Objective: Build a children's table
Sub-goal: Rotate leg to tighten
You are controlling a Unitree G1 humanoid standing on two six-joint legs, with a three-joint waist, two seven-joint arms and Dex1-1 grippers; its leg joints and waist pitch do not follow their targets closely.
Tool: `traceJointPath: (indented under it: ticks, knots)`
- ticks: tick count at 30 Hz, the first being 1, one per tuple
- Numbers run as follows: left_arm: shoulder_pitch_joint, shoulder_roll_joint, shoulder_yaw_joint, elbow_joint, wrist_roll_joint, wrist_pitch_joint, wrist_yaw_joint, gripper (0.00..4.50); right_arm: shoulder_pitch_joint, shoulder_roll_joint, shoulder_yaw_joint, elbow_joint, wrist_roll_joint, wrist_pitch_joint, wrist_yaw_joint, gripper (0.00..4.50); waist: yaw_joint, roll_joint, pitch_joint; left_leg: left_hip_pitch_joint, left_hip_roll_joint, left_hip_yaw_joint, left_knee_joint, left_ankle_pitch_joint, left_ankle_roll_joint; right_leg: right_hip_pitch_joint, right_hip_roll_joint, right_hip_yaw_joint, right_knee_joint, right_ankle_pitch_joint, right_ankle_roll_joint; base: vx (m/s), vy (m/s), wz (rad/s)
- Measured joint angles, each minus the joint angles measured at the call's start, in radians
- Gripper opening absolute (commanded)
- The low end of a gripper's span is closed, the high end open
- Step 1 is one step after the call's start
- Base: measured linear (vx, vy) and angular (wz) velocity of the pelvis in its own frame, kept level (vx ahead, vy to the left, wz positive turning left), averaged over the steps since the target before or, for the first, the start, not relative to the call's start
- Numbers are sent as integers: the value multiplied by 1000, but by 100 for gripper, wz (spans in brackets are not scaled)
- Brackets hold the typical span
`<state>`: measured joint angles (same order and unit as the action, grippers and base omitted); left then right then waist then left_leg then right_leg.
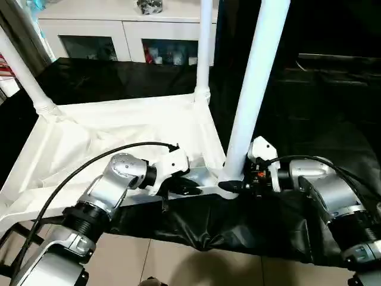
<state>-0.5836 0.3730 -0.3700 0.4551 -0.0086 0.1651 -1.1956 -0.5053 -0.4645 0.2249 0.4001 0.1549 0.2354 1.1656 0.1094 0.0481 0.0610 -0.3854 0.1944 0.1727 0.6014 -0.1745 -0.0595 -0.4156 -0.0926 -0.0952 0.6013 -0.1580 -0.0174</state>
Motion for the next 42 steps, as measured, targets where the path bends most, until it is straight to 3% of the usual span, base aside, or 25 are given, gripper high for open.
traceJointPath:
  ticks: [5, 8, 14, 19, 20, 28, 35, 42]
  knots:
    - [4, -10, 1, 1, 0, 4, 7, 0, 13, 10, -1, -5, 0, 2, -11, 275, 0, 0, 0, 1, 0, 0, 0, 0, 0, 0, 0, 0, 0, 0, 0, 0, 0, 0]
    - [3, -55, 40, 29, 0, 49, 93, 0, 18, 73, -45, 29, -11, -4, -139, 275, -7, 0, 0, 1, 0, 0, 2, 0, 0, 1, 0, 1, 2, 0, 0, 0, 0, 0]
    - [-50, -164, 95, 117, 6, 130, 331, 0, -92, 250, -135, 231, -44, -22, -539, 274, -51, 0, 0, 2, -1, -1, 2, 1, -1, 0, 0, 1, 2, 3, -1, 0, 0, 0]
    - [-95, -243, 113, 182, 42, 139, 484, 0, -165, 341, -179, 352, -73, -59, -780, 274, -51, 0, -1, 1, -1, -1, 0, 1, -1, -1, 0, 0, 0, 2, -1, 0, 0, 0]
    - [-95, -245, 114, 182, 45, 138, 491, 0, -166, 347, -181, 360, -75, -72, -793, 309, -51, 0, -1, 0, -1, -1, 0, 1, -1, -1, 0, 0, 0, 2, -1, 0, 0, 0]
    - [-87, -233, 98, 175, 54, 105, 466, 0, -159, 341, -196, 382, -74, -116, -732, 360, -49, 0, -1, 1, -1, 0, 0, 1, -1, 0, 0, 0, 0, 2, -1, 0, 0, 0]
    - [-19, -149, 69, 84, 35, 41, 281, 0, -89, 214, -118, 304, -73, -160, -441, 360, -44, 0, -1, 0, -1, 0, 0, 1, 0, -1, 0, 0, 0, 2, -1, 0, 0, 0]
    - [11, -89, 50, 49, 3, 8, 157, 0, -35, 134, -85, 217, -36, -149, -212, 360, -34, 0, -1, 0, 0, 0, 2, 1, 0, 0, 0, 1, 1, 3, -1, 0, 0, 0]
